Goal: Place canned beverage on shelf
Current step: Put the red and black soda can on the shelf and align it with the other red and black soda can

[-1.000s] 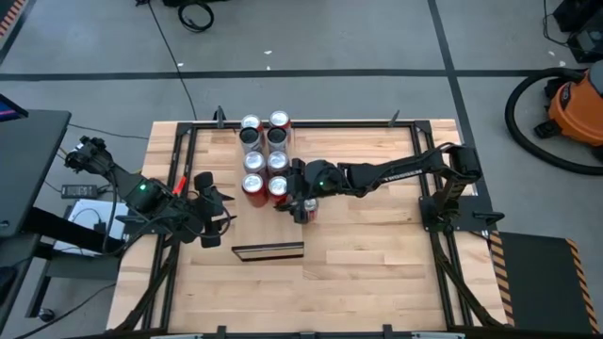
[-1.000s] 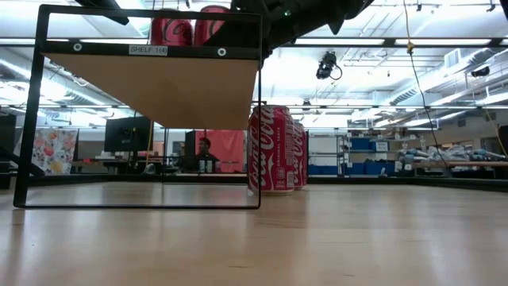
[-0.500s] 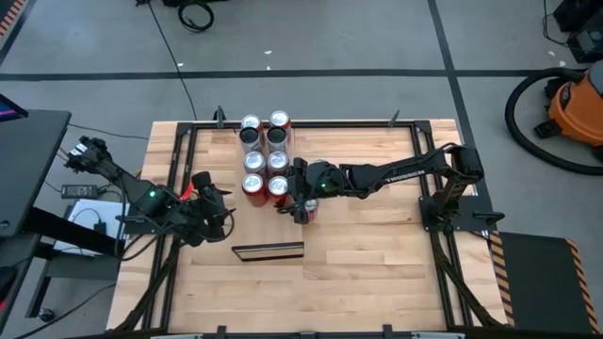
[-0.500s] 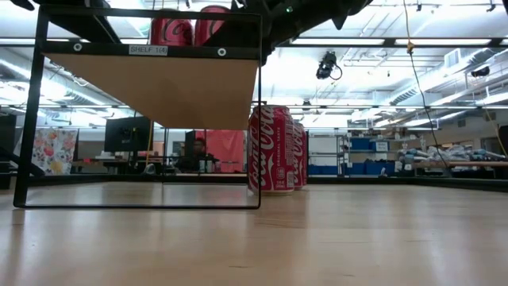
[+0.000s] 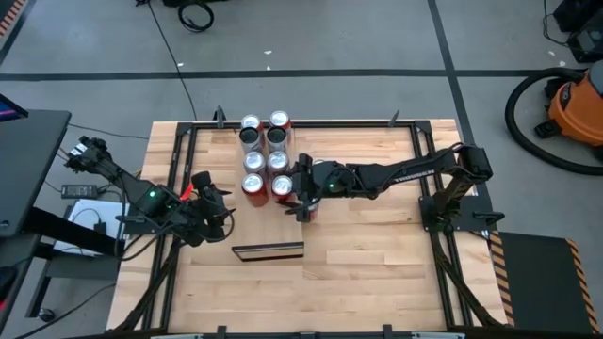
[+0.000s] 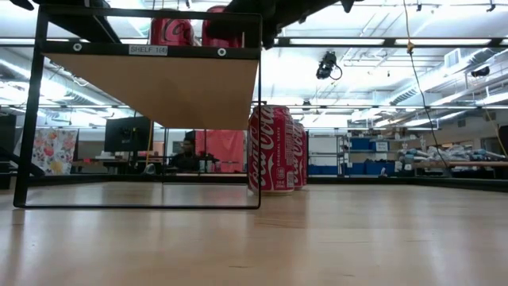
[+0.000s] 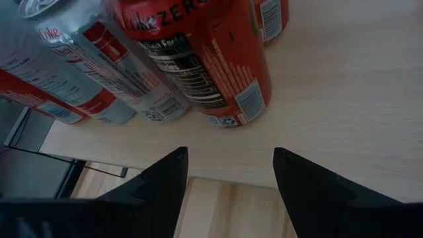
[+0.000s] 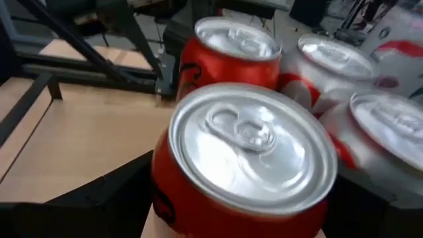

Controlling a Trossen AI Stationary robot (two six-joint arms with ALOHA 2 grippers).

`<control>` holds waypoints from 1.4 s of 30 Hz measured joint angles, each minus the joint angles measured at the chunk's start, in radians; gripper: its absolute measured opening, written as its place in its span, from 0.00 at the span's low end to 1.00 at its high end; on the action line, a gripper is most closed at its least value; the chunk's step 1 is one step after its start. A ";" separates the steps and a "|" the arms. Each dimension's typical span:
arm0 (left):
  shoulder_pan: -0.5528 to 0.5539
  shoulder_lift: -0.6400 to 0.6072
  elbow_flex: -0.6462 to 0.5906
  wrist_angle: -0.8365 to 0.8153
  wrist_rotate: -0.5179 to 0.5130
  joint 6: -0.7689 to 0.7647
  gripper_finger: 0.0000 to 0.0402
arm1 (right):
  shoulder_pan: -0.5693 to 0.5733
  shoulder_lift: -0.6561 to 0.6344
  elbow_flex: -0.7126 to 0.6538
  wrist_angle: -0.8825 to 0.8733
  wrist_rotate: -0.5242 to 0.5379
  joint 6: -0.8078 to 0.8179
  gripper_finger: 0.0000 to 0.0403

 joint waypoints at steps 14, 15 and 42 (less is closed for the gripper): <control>0.000 0.000 0.000 0.005 0.000 0.001 0.58 | 0.012 -0.001 0.001 0.129 0.020 -0.042 0.89; 0.000 0.000 0.000 0.006 0.000 0.002 0.58 | 0.012 -0.001 0.001 0.151 0.021 -0.051 0.89; -0.001 0.001 0.001 0.013 0.043 0.000 0.58 | 0.205 -0.074 0.001 -0.118 0.175 -0.273 0.89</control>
